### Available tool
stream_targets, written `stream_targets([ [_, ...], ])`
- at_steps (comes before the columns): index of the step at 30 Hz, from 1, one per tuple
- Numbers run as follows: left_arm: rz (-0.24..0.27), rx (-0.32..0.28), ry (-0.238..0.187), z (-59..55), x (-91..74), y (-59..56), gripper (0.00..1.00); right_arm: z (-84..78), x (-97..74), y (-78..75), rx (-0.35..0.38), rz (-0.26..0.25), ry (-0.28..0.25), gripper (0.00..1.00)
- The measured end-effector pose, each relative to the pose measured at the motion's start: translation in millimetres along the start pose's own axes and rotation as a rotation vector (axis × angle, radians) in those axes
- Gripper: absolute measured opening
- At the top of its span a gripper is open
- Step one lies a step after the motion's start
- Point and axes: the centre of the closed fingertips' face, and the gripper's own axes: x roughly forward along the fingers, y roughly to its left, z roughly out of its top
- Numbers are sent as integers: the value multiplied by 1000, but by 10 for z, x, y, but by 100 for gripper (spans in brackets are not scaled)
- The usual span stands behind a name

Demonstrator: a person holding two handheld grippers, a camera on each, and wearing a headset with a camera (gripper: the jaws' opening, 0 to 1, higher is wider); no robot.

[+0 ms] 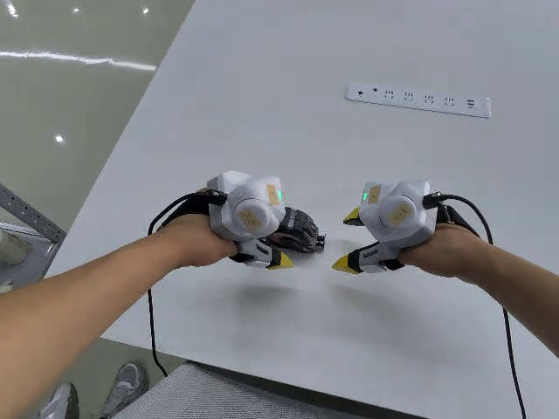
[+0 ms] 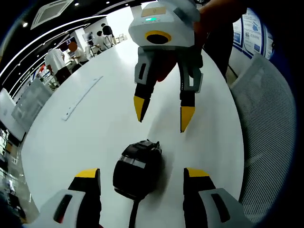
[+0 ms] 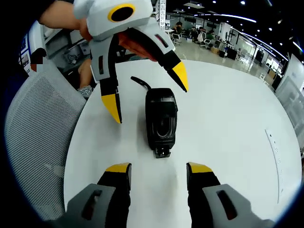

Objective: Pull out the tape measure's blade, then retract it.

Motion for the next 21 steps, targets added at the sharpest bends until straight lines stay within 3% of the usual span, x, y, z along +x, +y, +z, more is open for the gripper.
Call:
stream_targets([
  [21,-27,99,13,33,213,27,52,-45,273,-54,-9,37,-3,33],
])
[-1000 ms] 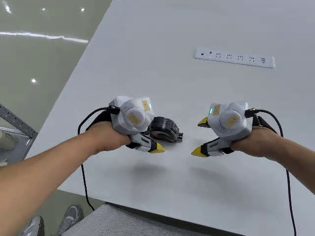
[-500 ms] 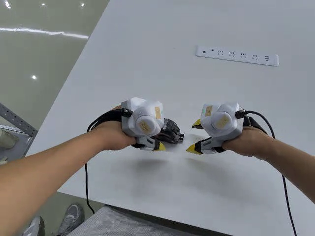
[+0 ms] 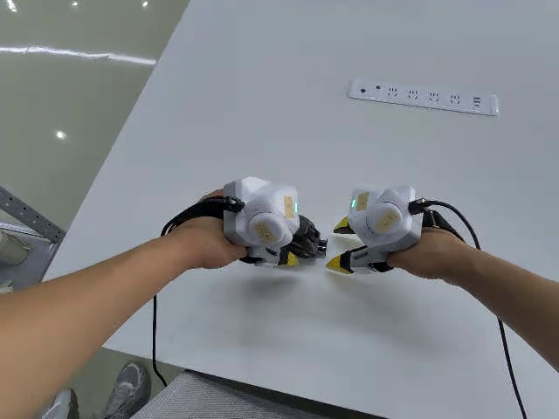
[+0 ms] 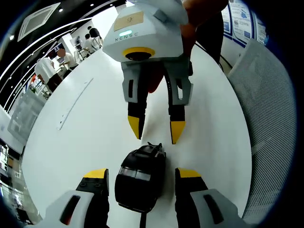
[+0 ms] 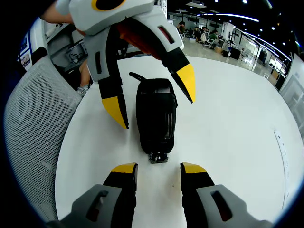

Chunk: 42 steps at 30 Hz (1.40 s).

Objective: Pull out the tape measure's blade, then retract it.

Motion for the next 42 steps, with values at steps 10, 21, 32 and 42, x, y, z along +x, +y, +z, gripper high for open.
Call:
stream_targets([
  [10,1,29,8,-3,21,-9,43,13,83,-5,-12,12,-10,28],
  [21,4,22,7,-3,48,28,38,16,138,-8,-30,16,-16,23],
  [32,2,17,11,-3,36,21,37,55,168,35,-56,21,-16,17],
  [42,-7,50,16,-9,18,1,34,57,169,-6,-35,17,-21,13],
])
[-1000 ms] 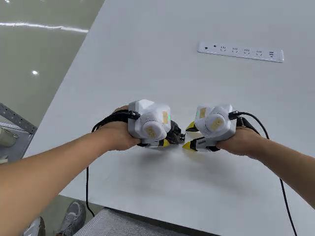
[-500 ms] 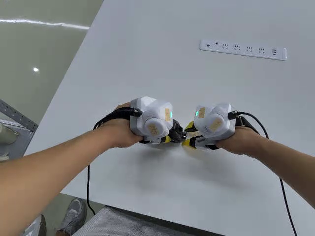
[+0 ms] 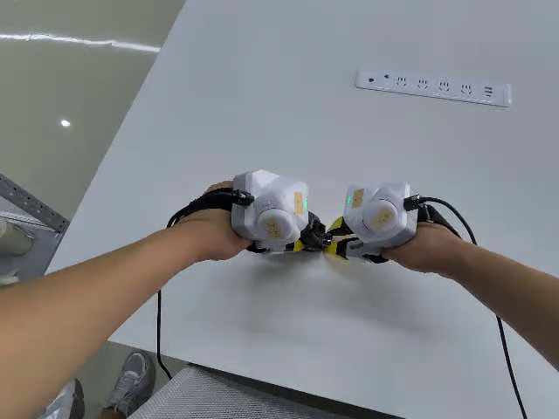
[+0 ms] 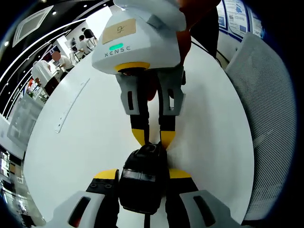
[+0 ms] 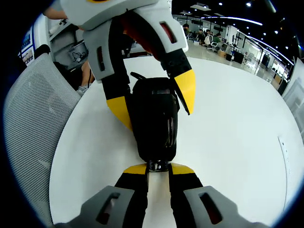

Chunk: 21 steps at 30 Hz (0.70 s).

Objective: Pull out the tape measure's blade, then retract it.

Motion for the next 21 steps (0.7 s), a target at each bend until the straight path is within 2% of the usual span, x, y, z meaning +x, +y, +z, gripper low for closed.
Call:
stream_targets([
  [11,-29,9,7,-4,4,3,32,-1,-1,-3,-7,-1,-9,12],
  [21,-111,-19,-10,-4,4,25,30,-3,-3,-2,1,0,-13,11],
])
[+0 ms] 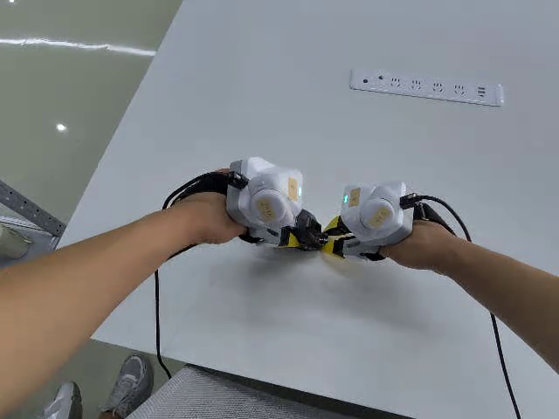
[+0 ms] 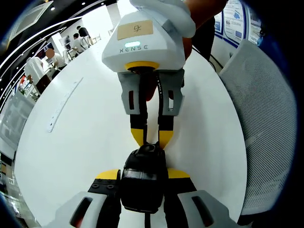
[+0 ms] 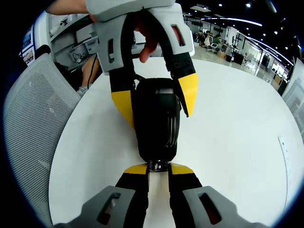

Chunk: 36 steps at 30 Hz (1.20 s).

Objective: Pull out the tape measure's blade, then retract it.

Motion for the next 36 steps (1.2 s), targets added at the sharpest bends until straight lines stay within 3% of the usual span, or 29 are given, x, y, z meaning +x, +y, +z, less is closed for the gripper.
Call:
stream_targets([
  [17,-35,7,3,10,-1,-15,29,-15,-30,-3,20,0,-34,10],
  [36,-53,6,-3,22,15,-10,29,-154,-170,6,37,-1,-30,10],
])
